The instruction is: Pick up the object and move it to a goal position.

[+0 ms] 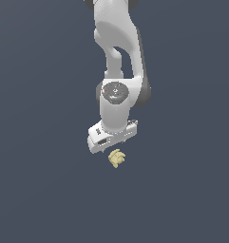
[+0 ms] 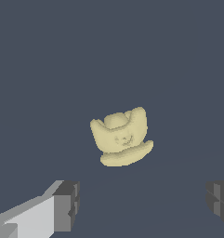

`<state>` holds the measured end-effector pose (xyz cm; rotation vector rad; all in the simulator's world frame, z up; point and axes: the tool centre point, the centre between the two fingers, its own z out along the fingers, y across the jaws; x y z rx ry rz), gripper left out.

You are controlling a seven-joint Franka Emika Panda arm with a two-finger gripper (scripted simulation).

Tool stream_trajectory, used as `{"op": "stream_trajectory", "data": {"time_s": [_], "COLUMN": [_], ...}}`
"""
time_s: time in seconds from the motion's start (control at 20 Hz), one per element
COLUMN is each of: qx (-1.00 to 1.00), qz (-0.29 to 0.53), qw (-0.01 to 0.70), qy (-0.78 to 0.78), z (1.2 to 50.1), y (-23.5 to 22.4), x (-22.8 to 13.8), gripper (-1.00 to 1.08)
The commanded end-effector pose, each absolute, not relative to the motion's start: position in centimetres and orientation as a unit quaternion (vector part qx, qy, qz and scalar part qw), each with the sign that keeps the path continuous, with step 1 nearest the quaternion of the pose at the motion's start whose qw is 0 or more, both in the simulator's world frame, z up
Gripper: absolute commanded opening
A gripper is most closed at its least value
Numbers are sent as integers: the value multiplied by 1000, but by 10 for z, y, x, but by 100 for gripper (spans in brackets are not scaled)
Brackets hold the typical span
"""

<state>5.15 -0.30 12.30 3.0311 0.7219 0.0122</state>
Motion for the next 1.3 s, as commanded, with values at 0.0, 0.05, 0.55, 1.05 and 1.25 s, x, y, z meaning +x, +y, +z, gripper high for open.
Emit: {"op": "stream_trajectory", "data": {"time_s": [0.0,0.05,0.55,1.05,1.25], "qx": [964,961,938,935,935], "qz": [2,2,0,0,0], "qw": [10,9,1,0,0], "qy": [265,276,347,353,354], "z": [115,112,93,84,66], "y": [1,2,10,11,11], "x": [57,58,69,69,69], "gripper": [100,100,100,100,100]}}
